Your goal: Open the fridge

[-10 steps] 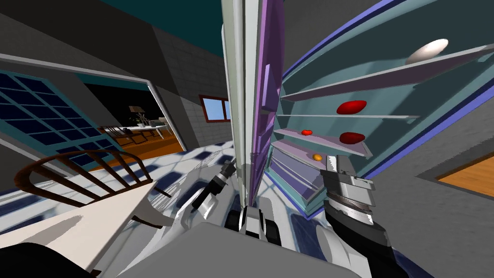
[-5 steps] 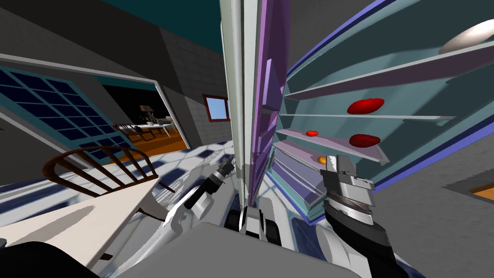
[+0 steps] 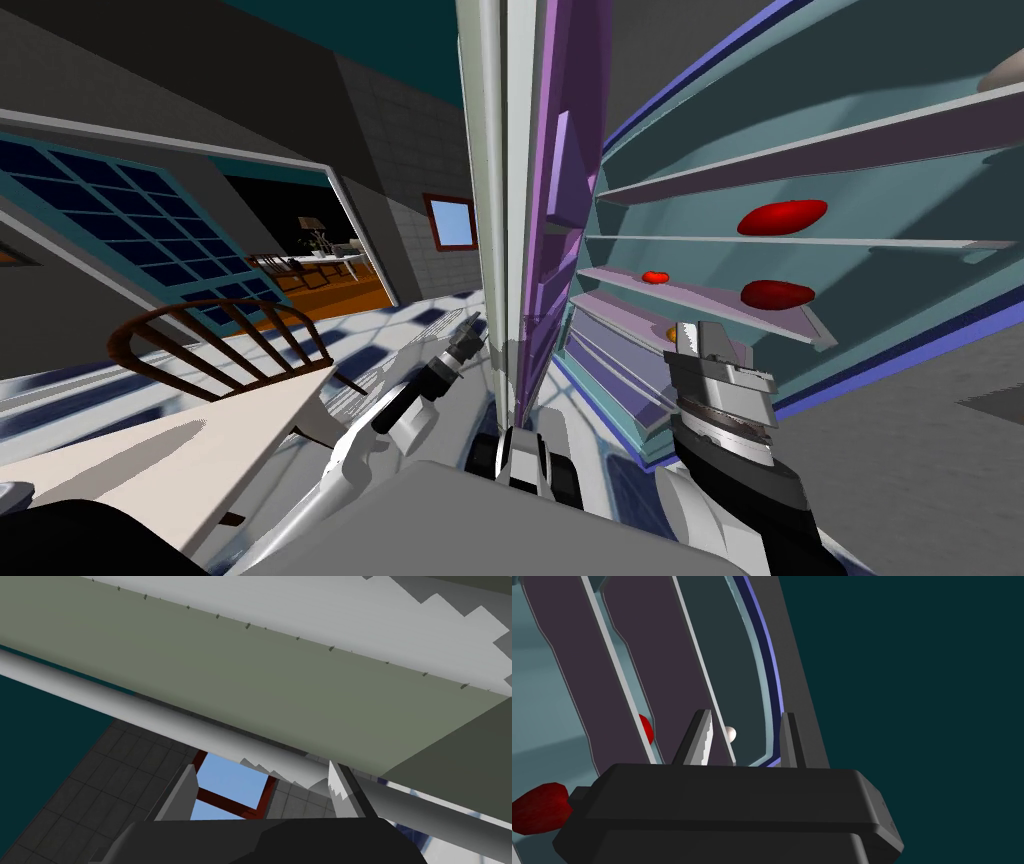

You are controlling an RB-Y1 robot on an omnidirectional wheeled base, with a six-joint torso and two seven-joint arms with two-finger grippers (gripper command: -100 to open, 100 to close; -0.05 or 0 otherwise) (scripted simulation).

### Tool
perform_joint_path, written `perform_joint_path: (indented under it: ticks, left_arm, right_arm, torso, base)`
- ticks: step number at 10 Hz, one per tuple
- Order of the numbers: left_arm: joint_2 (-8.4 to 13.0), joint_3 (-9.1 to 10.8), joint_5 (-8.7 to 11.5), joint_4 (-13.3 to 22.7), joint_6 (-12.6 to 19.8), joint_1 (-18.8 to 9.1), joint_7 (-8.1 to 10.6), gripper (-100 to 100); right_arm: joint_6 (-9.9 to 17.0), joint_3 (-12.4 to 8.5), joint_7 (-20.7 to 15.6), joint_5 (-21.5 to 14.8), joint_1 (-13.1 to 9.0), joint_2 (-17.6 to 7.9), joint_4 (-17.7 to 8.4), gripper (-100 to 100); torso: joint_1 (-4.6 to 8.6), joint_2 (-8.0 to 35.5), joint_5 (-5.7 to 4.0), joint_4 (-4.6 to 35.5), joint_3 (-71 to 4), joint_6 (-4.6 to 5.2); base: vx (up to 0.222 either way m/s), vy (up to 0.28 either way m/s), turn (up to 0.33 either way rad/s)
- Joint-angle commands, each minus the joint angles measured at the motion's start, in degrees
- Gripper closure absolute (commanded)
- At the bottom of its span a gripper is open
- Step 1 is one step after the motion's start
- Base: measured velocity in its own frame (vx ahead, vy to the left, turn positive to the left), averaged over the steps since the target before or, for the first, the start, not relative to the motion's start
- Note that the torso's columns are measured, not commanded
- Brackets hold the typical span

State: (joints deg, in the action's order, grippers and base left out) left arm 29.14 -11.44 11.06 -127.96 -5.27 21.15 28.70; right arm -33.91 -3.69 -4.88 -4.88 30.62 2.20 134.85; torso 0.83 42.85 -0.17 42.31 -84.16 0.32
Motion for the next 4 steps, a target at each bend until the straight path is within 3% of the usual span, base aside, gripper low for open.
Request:
perform_joint_path:
  ticks: [1, 4]
  left_arm:
    - [0.02, 0.22, -0.02, 0.18, 0.11, 0.03, -0.05, 0]
    - [0.05, 0.72, -0.06, 0.56, 0.34, 0.06, -0.16, 0]
  right_arm:
    - [0.0, 0.0, 0.0, 0.0, 0.0, 0.0, 0.0, 0]
    - [0.0, 0.0, 0.0, 0.0, 0.0, 0.0, 0.0, 0]
  torso:
    - [-0.21, -0.06, 0.01, 0.1, -0.08, -0.1]
    - [-0.53, -0.2, 0.08, 0.1, -0.18, -0.23]
  base:
    - [0.0, 0.0, 0.0]
    - [0.0, 0.0, 0.0]
